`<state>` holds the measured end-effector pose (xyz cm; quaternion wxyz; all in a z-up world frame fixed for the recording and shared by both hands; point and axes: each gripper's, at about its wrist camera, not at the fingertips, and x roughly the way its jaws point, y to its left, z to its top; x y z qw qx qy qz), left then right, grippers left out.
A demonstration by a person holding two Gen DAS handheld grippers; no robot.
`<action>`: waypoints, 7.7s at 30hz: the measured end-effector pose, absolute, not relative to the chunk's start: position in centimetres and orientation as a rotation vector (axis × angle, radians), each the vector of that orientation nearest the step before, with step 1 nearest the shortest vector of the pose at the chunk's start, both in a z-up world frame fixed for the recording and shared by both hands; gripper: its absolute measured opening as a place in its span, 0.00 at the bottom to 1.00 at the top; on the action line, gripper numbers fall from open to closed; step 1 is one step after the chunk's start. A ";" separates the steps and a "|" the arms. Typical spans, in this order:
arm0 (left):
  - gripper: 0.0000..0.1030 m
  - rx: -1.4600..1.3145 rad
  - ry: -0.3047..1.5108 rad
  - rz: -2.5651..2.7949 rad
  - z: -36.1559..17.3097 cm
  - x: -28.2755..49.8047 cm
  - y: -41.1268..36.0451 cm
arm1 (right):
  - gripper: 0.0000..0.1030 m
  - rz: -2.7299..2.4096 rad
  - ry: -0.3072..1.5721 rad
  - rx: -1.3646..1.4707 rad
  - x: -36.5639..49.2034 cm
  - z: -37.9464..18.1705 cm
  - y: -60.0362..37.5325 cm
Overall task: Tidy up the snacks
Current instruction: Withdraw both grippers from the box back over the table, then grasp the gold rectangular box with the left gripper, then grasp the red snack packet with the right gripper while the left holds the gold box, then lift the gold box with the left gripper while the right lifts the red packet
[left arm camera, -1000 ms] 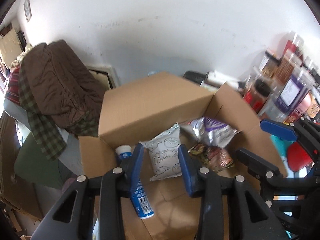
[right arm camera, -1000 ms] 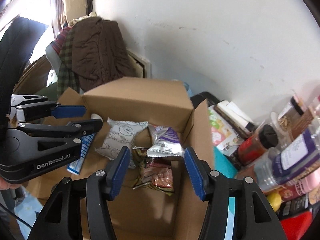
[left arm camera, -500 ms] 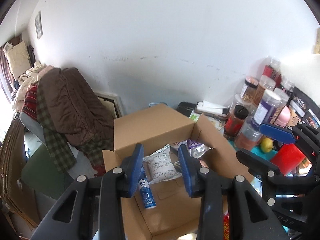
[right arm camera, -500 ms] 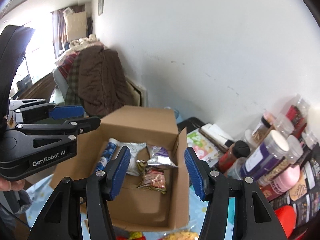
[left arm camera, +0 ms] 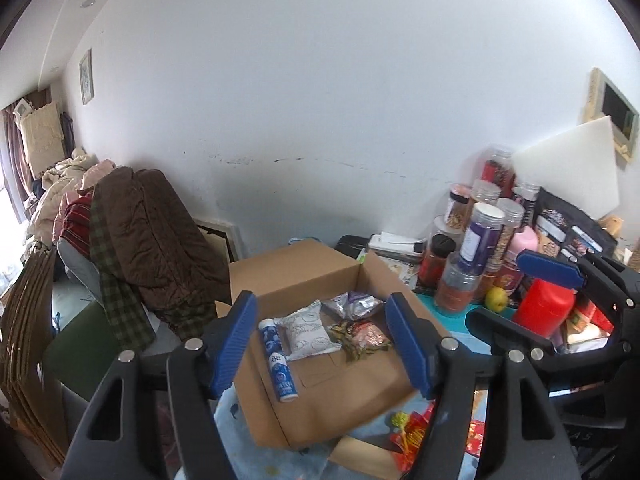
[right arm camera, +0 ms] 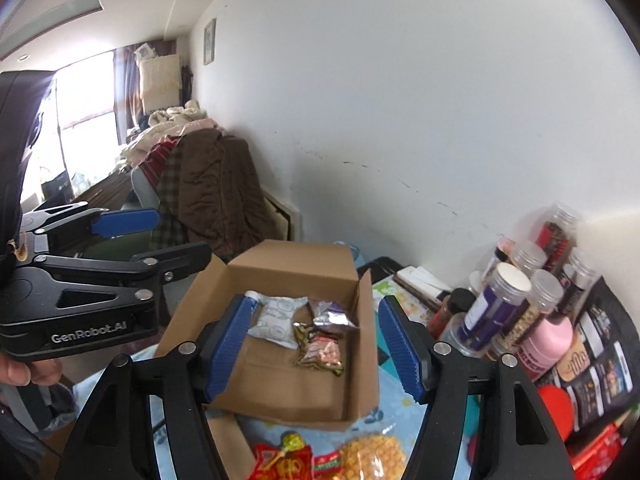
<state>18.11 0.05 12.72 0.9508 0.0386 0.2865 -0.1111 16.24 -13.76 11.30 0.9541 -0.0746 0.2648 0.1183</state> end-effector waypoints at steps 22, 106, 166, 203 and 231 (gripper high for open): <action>0.79 0.061 0.552 -0.306 11.4 7.6 -1.8 | 0.88 0.155 0.447 -0.134 4.2 10.7 -16.1; 0.79 -0.135 1.140 -0.061 -14.1 19.0 -4.0 | 0.88 0.041 0.865 0.007 8.4 -12.2 -24.2; 0.43 0.128 1.060 -0.391 -13.4 2.2 -5.9 | 0.72 0.106 0.938 0.054 -1.8 -12.5 -21.0; 0.43 0.044 0.977 -0.377 -10.3 1.6 -2.5 | 0.31 0.192 0.960 -0.034 -1.8 -13.0 -16.9; 0.43 0.020 1.011 -0.382 -11.3 1.5 -1.9 | 0.37 0.090 0.949 -0.195 -1.9 -13.8 -15.0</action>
